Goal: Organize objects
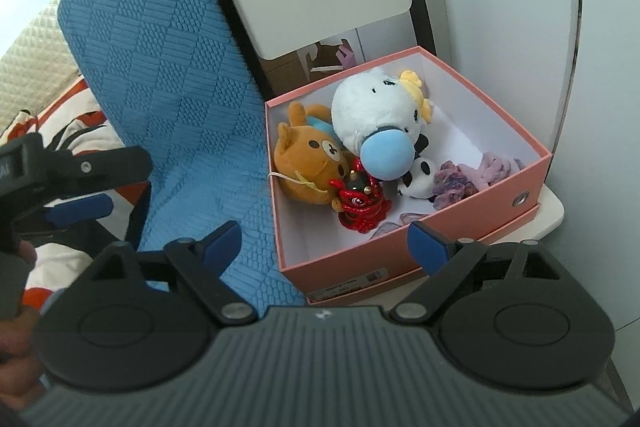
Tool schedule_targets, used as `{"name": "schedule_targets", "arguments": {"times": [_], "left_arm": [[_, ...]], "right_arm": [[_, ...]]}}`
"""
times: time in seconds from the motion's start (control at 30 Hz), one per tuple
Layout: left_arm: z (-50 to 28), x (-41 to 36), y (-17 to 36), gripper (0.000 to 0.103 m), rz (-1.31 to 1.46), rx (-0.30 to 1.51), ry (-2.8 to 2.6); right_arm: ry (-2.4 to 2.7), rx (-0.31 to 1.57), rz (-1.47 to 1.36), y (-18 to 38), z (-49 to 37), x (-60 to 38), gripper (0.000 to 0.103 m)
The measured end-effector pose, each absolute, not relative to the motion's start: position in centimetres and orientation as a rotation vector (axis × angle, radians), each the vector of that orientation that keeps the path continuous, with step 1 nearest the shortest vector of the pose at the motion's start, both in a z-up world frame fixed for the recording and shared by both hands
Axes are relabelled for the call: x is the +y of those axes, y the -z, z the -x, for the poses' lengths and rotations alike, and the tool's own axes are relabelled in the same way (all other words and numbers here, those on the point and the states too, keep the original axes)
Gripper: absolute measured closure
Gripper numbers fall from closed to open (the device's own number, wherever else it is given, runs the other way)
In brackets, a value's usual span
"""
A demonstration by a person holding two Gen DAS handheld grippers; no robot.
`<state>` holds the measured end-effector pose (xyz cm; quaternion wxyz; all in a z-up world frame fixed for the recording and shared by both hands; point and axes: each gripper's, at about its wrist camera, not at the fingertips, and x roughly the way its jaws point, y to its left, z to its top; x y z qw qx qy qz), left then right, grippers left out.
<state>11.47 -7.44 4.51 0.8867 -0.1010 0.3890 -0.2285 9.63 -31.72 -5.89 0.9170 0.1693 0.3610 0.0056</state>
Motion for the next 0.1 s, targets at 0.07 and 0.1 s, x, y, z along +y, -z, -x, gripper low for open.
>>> {"name": "schedule_targets", "arguments": {"times": [0.07,0.1], "left_arm": [[-11.47,-7.54,-4.51,0.0,0.209,0.808,0.473],[-11.46,-7.42,-4.49,0.0,0.205,0.808,0.477]], "right_arm": [[-0.002,0.744,-0.355,5.94,-9.61,-31.73,0.012],[-0.003,0.744,-0.359,5.96,-9.59,-31.74,0.012]]}}
